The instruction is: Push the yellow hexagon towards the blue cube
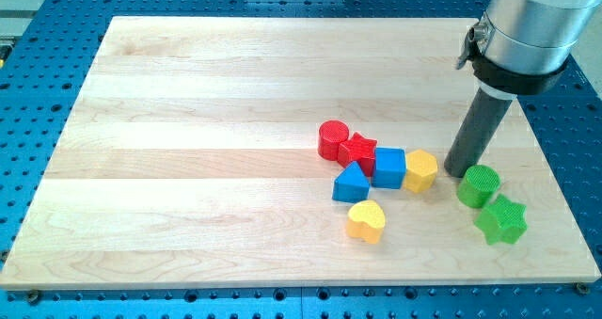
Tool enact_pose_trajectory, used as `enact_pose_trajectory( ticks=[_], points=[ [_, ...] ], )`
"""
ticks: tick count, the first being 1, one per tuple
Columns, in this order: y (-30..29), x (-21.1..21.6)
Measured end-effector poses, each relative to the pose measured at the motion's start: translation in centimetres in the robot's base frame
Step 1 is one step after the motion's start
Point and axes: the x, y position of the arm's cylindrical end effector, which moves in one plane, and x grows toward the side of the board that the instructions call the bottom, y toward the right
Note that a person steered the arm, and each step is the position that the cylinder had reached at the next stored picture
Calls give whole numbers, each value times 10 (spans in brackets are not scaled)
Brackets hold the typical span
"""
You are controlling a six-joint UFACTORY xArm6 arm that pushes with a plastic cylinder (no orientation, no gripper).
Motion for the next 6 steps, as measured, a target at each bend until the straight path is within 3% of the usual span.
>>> enact_pose_trajectory(
  ticks=[5,6],
  points=[
    [-54,-1],
    [-39,0]
  ],
)
